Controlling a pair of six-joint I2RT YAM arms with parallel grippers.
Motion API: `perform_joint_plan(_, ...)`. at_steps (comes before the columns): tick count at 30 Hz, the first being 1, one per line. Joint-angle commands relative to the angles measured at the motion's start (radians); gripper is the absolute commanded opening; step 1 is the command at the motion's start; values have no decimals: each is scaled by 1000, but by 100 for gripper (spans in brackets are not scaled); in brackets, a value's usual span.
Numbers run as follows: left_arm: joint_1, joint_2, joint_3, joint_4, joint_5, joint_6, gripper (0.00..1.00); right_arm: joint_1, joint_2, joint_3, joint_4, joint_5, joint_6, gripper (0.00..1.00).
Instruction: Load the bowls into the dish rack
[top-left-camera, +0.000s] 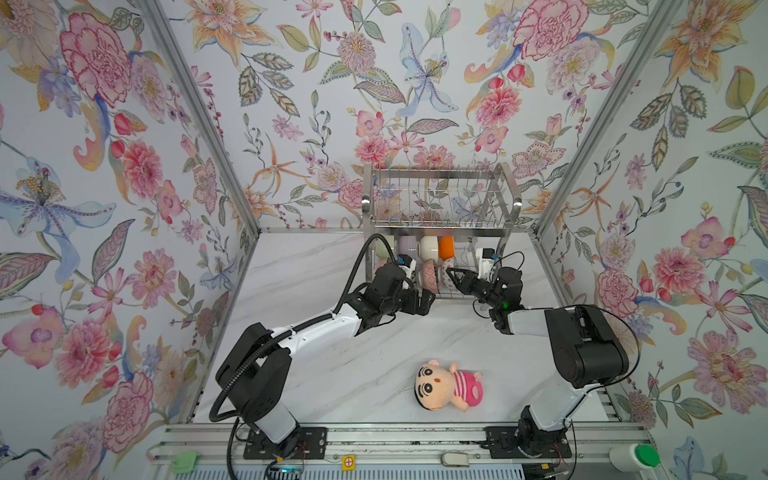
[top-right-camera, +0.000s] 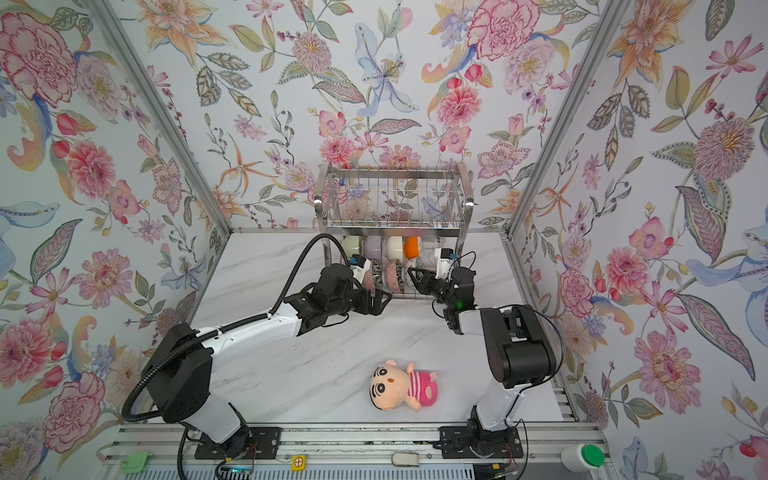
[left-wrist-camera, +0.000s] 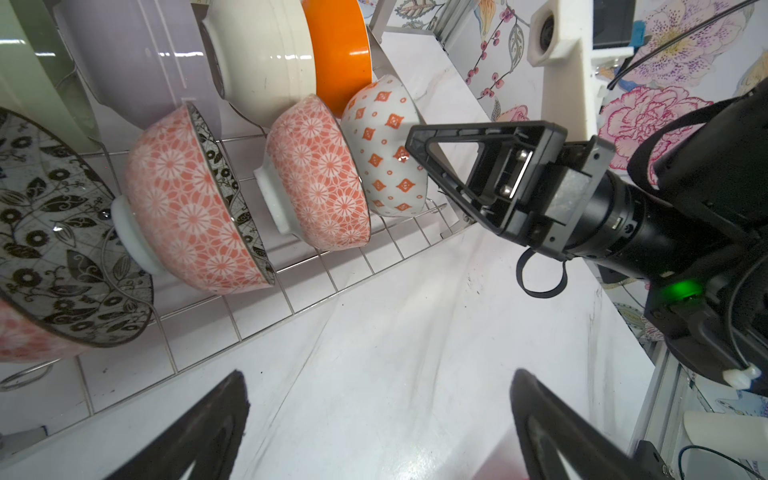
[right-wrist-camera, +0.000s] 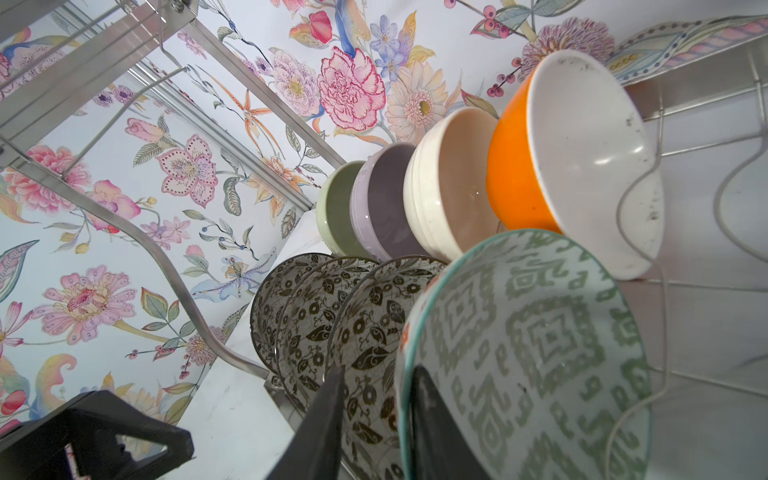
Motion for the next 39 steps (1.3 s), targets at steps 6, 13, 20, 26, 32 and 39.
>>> perform_joint_plan(6,0,-52,-39,-1,-26,-14,99,-15,-96,-46,-50,3,-46,36)
perform_joint_plan(13,0,-85,-58,6,-26,-22,99,-39,-156,-92,-90,6,-75,40)
perform_joint_plan(20,0,-89,-57,6,-28,-22,99,-53,-214,-110,-157,2,-118,45)
perform_joint_plan(26,0,-91,-61,6,-31,-22,99,-53,-260,-112,-212,6,-152,50)
perform_joint_plan(32,0,-109,-75,-5,-51,-9,99,-49,-304,-123,-268,15,-186,58)
perform_joint_plan(39,0,-174,-102,-58,-148,77,99,-40,-366,-114,-420,56,-256,83)
